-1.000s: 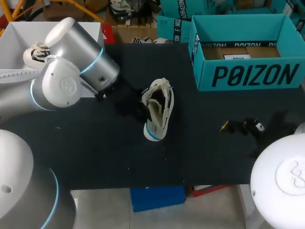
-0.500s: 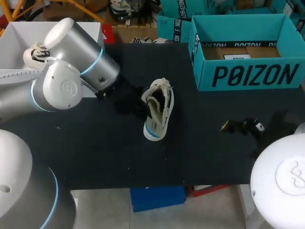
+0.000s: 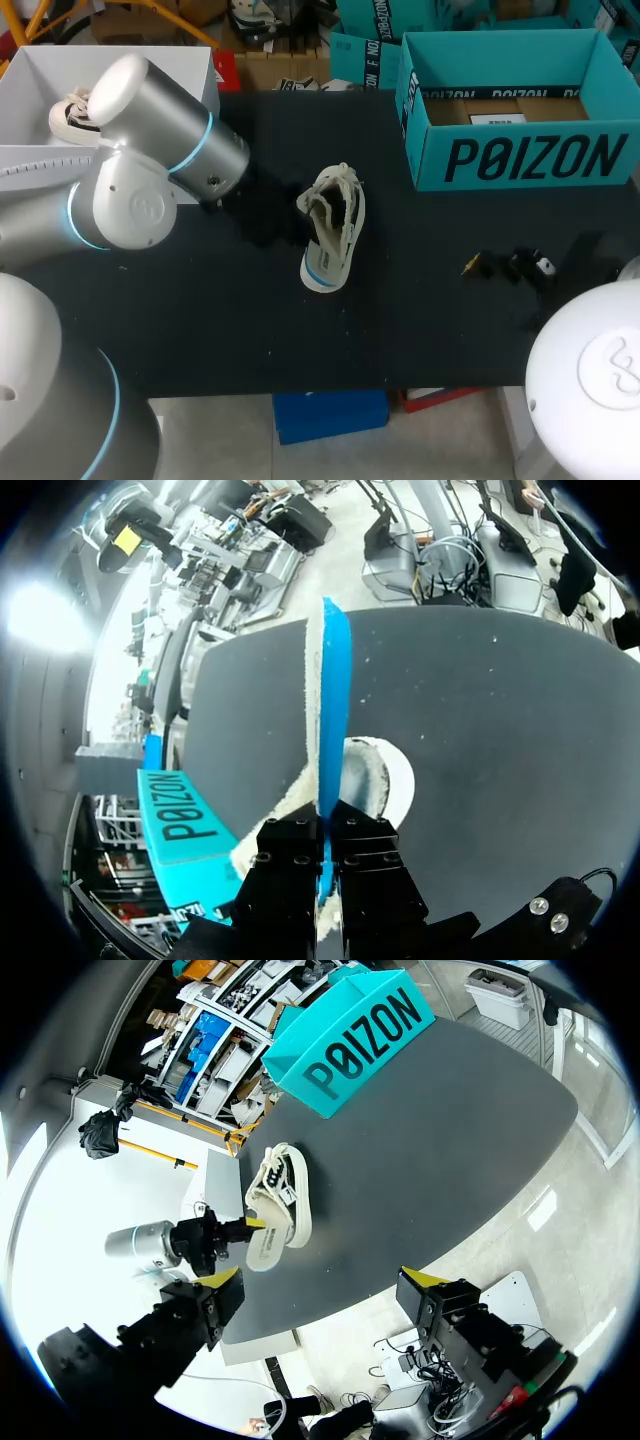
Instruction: Take the shoe out of the shoebox, open the shoe tongue, remove and reinsert the insole, then place the shoe into the shoebox
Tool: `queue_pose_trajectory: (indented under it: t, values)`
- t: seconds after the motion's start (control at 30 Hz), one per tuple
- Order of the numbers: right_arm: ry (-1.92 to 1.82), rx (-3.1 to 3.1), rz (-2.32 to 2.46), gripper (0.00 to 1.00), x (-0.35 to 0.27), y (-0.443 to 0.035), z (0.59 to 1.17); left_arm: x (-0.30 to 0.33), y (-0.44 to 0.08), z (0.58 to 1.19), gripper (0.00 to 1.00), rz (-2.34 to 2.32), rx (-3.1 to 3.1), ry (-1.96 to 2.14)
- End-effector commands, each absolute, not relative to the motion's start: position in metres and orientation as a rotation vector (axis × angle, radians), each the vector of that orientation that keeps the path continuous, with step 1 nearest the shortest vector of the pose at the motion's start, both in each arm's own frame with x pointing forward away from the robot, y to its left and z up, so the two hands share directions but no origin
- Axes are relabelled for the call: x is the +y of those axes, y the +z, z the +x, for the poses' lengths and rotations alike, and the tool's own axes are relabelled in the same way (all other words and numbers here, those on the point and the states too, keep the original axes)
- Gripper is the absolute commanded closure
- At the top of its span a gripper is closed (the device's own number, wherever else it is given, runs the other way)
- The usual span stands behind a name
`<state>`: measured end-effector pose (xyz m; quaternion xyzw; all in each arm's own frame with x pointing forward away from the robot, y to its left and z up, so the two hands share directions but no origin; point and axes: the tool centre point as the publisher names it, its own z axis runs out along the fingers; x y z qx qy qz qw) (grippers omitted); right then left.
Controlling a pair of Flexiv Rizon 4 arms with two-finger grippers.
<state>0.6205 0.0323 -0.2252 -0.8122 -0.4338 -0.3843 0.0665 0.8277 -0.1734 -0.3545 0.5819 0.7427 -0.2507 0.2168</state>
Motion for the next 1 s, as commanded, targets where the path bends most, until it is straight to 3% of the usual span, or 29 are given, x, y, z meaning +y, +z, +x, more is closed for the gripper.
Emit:
queue_pose_trajectory:
  t: [0.03,0.93,0.97,1.0]
  values:
    - [-1.089,-1.309,-2.38,0.0,0.027,-0.228,0.618,-0.175,-0.362,0.832,1.0,1.601,2.031,-0.678]
    - [-1.089,-1.309,-2.38,0.0,0.027,-0.228,0.618,-0.168,-0.37,0.865,1.0,1.475,2.016,-0.759]
    - [-1.089,-1.309,-2.38,0.0,0.027,-0.228,0.618,-0.168,-0.368,0.864,0.93,1.475,2.014,-0.758]
    - [-1.089,-1.309,-2.38,0.0,0.027,-0.228,0.618,-0.168,-0.367,0.863,0.73,1.476,2.012,-0.758]
